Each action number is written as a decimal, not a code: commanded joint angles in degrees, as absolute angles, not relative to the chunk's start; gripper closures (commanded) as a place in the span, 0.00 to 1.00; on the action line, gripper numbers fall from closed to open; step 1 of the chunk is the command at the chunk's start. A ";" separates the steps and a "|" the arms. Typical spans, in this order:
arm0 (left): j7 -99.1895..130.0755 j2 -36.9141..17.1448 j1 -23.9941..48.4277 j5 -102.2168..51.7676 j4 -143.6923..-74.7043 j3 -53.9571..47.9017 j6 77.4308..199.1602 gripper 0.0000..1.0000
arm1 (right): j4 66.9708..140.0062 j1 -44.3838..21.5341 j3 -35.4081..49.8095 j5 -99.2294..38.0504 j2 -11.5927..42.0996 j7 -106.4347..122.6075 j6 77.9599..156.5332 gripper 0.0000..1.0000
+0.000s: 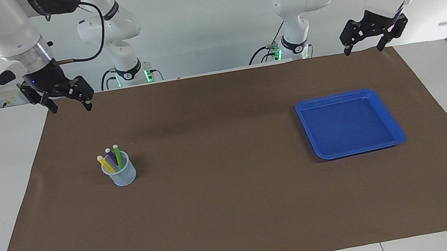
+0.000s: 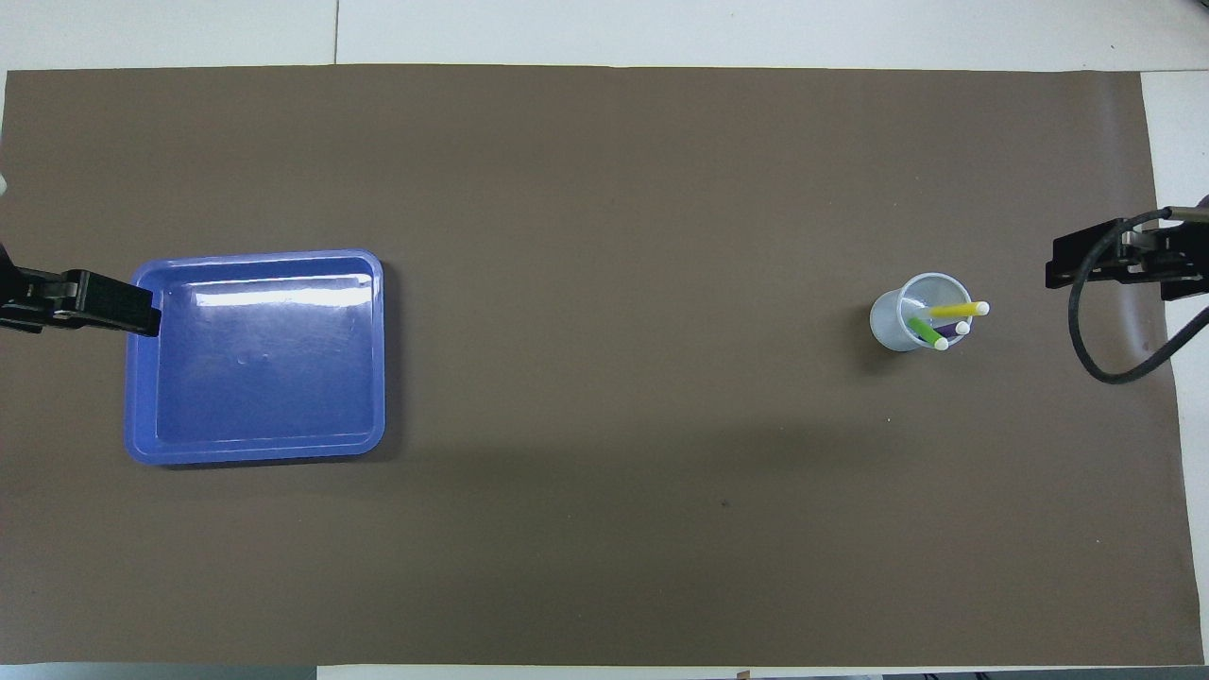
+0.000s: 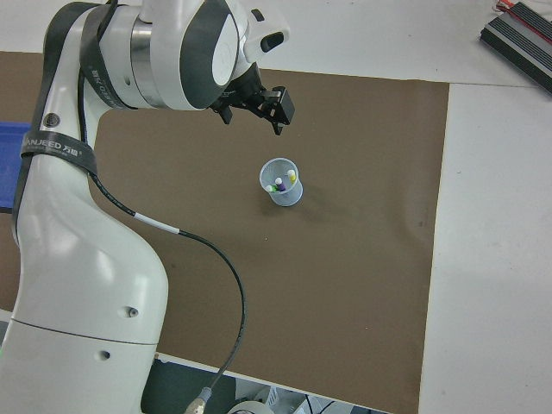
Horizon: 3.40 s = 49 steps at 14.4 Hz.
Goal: Right arm passes pens to left for tray arrangement
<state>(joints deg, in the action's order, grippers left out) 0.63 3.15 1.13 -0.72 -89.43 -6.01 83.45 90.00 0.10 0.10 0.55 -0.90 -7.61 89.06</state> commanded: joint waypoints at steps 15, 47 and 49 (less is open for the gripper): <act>2.71 5.89 0.97 -1.49 -92.10 -5.89 83.49 0.00 | 105.37 0.35 -1.67 -0.18 -3.96 -8.08 104.66 0.00; 100.98 0.18 12.30 -23.47 -119.10 -5.80 147.13 0.00 | 105.05 0.44 -1.23 -1.14 -1.23 -8.61 111.21 1.00; 102.56 0.53 12.39 -23.47 -117.34 -5.98 145.56 0.00 | 100.31 0.35 -1.14 -6.21 -1.23 -8.79 104.71 1.00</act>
<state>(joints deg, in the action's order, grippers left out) 100.89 0.92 11.75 -22.44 -119.69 -6.19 147.01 104.92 0.23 -1.47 -2.21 -1.84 -7.73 109.81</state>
